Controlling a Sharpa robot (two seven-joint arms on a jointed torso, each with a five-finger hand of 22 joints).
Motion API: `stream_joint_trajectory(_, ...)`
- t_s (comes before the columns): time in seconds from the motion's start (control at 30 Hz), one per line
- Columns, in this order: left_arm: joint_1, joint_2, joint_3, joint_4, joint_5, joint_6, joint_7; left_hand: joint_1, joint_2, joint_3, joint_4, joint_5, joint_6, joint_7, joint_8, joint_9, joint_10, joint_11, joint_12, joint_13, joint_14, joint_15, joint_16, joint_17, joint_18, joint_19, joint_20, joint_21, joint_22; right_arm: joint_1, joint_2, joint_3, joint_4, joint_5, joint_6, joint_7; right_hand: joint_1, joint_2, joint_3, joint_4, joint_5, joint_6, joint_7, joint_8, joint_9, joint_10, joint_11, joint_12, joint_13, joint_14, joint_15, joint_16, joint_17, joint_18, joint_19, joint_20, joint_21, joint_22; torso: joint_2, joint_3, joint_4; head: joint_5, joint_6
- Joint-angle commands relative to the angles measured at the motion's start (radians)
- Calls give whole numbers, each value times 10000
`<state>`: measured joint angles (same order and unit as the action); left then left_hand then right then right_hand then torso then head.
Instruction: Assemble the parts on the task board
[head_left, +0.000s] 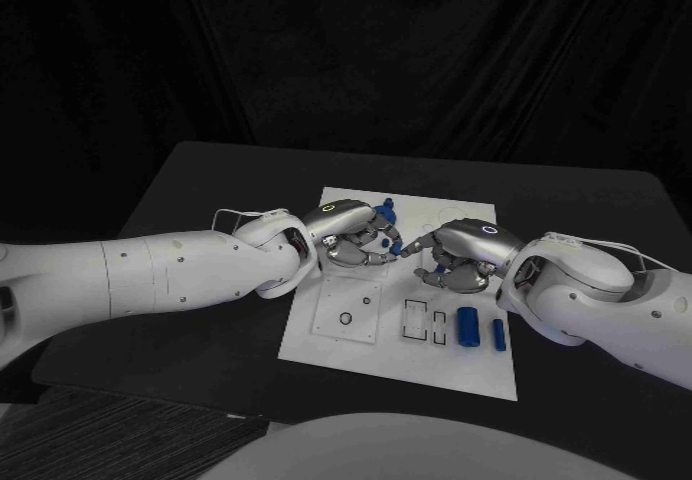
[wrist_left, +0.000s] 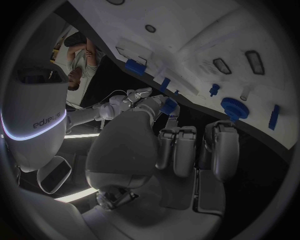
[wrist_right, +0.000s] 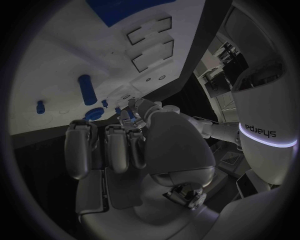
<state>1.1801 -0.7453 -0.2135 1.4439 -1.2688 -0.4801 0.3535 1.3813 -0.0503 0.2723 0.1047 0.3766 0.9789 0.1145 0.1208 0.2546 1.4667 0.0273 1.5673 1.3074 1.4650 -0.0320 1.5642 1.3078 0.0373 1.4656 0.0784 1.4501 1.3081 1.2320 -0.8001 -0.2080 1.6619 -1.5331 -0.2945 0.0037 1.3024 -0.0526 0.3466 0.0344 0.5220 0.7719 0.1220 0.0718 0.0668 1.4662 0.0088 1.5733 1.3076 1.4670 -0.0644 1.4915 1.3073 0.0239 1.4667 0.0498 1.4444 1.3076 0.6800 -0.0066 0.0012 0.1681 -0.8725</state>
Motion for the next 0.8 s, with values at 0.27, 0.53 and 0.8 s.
stream_joint_trajectory(0.27,-53,28,5,-11,43,373,-132,76,42,49,6,72,66,13,7,-6,1041,40,35,2634,1058,41,65,2630,-88,457,35,24,2254,-11,-31,7,99,-19,-252,-119,-65,7,10,-101,-50,-214,-100,-50,-26,1046,9,-25,2632,721,74,-13,1037,96,454,11,-52,2187,1,2,16,-7,-2)
stream_joint_trajectory(0.53,-72,32,5,-10,43,390,-156,77,32,50,3,87,59,16,-4,-11,1041,42,35,2634,1058,41,65,2630,-83,446,35,2,2247,-11,-5,7,120,-19,-231,-98,-71,13,21,-114,-49,-71,-173,-38,-12,1046,-39,-25,2632,719,44,-16,1031,101,450,3,-62,2184,2,1,2,15,-2)
stream_joint_trajectory(0.8,-80,35,5,-5,43,394,-160,77,31,50,2,88,58,17,-6,-12,1041,42,35,2634,1058,41,65,2630,-81,443,35,-5,2245,-11,48,7,112,-19,-212,-66,-79,13,23,-119,-51,-17,-203,-28,-5,1046,-64,-25,2632,720,26,-16,1033,103,448,-5,-66,2182,8,5,17,-1,-2)
